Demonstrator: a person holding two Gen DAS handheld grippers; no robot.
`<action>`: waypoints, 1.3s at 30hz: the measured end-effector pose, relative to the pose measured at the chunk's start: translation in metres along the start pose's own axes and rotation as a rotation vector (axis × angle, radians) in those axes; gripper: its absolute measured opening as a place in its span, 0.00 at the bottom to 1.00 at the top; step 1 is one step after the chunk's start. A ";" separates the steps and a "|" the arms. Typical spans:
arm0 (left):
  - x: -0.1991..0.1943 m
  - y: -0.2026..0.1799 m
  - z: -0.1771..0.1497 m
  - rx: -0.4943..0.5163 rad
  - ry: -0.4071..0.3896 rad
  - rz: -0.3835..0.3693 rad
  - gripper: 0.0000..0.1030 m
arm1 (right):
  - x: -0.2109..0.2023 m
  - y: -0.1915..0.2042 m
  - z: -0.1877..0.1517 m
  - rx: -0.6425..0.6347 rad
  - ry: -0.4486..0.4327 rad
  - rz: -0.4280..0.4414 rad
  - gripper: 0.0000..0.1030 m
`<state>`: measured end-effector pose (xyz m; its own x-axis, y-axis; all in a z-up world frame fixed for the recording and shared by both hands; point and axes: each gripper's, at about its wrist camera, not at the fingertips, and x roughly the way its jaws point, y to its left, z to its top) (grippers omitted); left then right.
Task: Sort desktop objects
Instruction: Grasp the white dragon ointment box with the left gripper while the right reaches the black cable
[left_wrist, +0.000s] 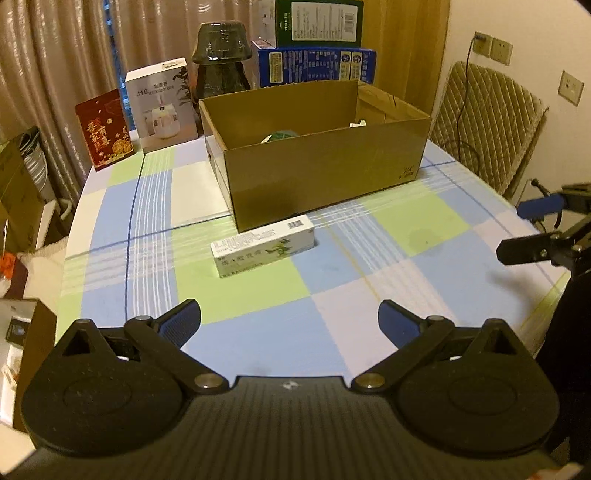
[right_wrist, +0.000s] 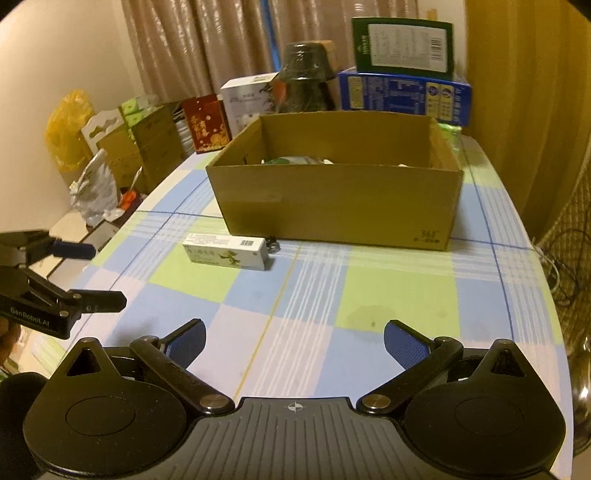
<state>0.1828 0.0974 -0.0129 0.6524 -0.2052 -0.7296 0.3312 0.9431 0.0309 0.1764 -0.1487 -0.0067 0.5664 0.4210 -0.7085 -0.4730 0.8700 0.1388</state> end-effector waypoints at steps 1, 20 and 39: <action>0.003 0.003 0.002 0.013 0.001 -0.002 0.97 | 0.006 0.000 0.003 -0.011 0.001 0.004 0.98; 0.128 0.044 0.047 0.382 0.054 -0.098 0.85 | 0.129 -0.016 0.043 -0.142 0.053 0.047 0.71; 0.173 0.034 0.048 0.508 0.138 -0.210 0.28 | 0.167 -0.012 0.038 -0.143 0.085 0.083 0.71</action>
<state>0.3394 0.0811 -0.1050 0.4533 -0.3070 -0.8368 0.7531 0.6341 0.1753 0.3024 -0.0790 -0.0999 0.4652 0.4616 -0.7553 -0.6102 0.7854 0.1041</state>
